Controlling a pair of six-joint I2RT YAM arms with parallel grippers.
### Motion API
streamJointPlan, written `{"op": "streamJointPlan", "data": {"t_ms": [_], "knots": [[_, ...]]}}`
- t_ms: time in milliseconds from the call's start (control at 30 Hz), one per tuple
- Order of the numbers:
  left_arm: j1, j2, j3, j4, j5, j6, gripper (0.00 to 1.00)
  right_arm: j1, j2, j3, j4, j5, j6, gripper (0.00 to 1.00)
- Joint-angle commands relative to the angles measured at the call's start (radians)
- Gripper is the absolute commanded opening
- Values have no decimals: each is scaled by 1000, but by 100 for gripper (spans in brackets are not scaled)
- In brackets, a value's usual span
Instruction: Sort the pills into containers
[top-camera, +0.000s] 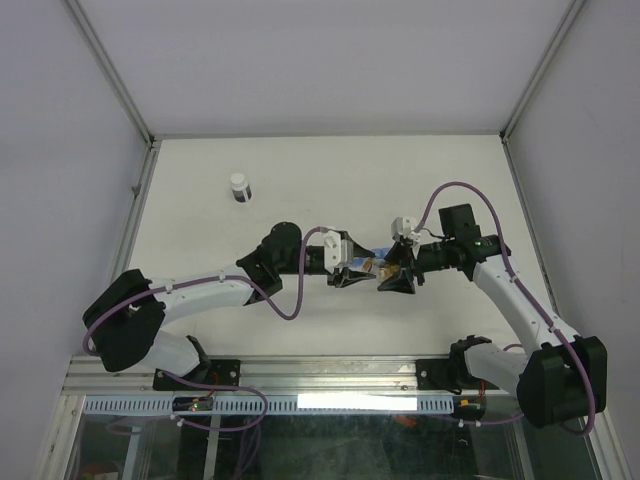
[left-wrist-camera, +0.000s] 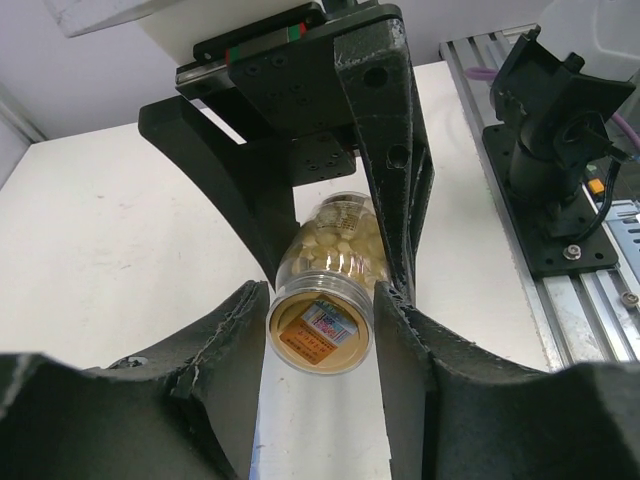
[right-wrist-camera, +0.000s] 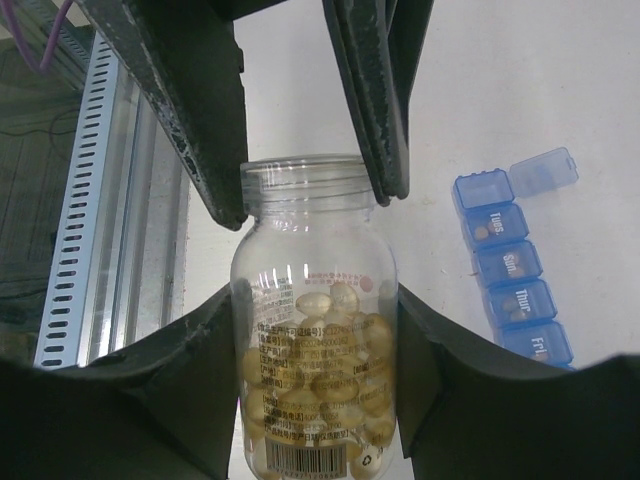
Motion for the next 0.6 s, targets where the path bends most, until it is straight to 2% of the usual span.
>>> {"op": "streamJointPlan", "data": {"t_ms": [0, 200, 367, 467, 567], "knots": [[14, 5, 50, 5, 40, -15, 41, 5, -1, 48, 17, -46, -17, 0], [16, 2, 56, 3, 51, -115, 36, 5, -1, 48, 16, -46, -17, 0], [16, 5, 124, -69, -33, -376, 24, 5, 0, 49, 17, -46, -17, 0], [13, 40, 155, -116, -86, -527, 24, 5, 0, 49, 17, -46, -17, 0], [3, 46, 168, -158, -119, -577, 26, 4, 0, 49, 17, -47, -17, 0]]}}
